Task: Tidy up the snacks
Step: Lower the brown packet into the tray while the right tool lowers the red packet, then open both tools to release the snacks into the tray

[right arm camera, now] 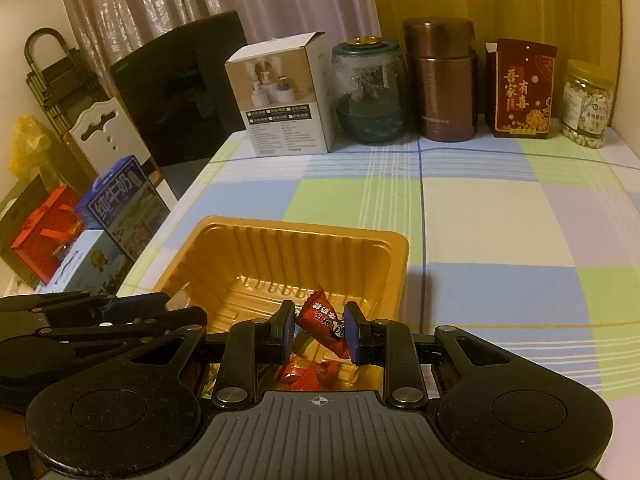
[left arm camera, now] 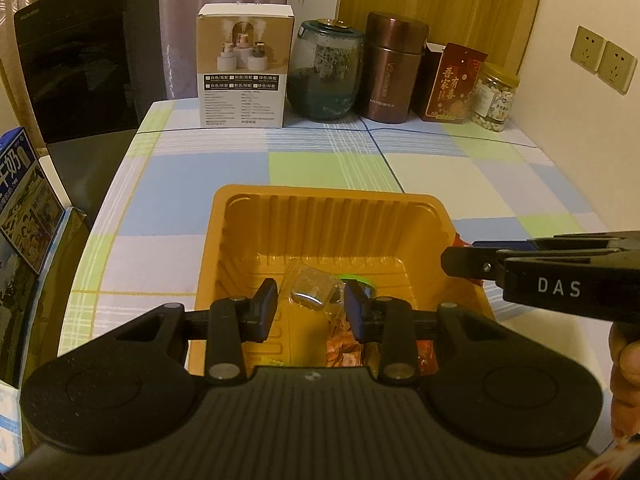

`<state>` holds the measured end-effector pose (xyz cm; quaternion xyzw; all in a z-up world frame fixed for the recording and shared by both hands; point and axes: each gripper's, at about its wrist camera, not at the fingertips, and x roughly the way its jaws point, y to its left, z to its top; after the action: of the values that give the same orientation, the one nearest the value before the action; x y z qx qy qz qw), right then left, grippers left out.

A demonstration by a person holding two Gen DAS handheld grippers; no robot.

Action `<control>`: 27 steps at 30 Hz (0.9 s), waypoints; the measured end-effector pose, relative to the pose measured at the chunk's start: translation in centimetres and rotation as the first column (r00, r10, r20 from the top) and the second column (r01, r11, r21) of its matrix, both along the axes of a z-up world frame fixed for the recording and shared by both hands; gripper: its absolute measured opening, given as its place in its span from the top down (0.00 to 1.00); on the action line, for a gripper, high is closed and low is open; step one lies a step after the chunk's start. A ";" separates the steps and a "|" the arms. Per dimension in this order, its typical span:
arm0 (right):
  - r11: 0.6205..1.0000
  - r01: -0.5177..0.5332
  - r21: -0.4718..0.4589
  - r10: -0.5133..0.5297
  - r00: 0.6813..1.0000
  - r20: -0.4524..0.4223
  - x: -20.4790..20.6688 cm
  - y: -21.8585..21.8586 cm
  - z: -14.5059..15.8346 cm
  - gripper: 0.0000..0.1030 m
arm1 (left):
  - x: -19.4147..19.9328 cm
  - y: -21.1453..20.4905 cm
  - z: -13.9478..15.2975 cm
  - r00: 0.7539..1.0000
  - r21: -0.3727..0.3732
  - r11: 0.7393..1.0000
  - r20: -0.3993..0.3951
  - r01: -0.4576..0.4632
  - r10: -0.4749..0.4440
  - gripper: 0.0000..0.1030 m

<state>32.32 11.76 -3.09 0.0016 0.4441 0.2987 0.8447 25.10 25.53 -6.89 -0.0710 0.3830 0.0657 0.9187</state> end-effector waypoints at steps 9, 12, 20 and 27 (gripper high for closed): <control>1.000 0.005 0.006 -0.005 1.000 -0.003 0.2 -0.3 0.0 0.74 | 0.0 0.4 0.3 1.000 0.029 0.999 0.006 -0.018 0.017 0.49; 1.000 0.006 0.009 -0.006 1.000 -0.004 0.2 -0.2 0.1 0.74 | -0.7 0.7 0.5 1.000 0.035 0.999 0.010 -0.022 0.022 0.49; 1.000 -0.003 0.023 0.003 1.000 -0.009 0.0 0.4 0.4 0.74 | -2.4 0.9 0.4 1.000 0.035 0.999 0.005 -0.029 0.029 0.48; 0.999 -0.008 0.035 0.009 1.000 -0.011 0.0 1.0 0.6 0.74 | -2.9 1.1 0.4 0.999 0.023 0.999 0.006 -0.032 0.031 0.47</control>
<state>32.32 12.79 -2.50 0.0159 0.4434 0.3099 0.8409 22.23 26.66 -6.49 -0.0667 0.3786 0.0844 0.9193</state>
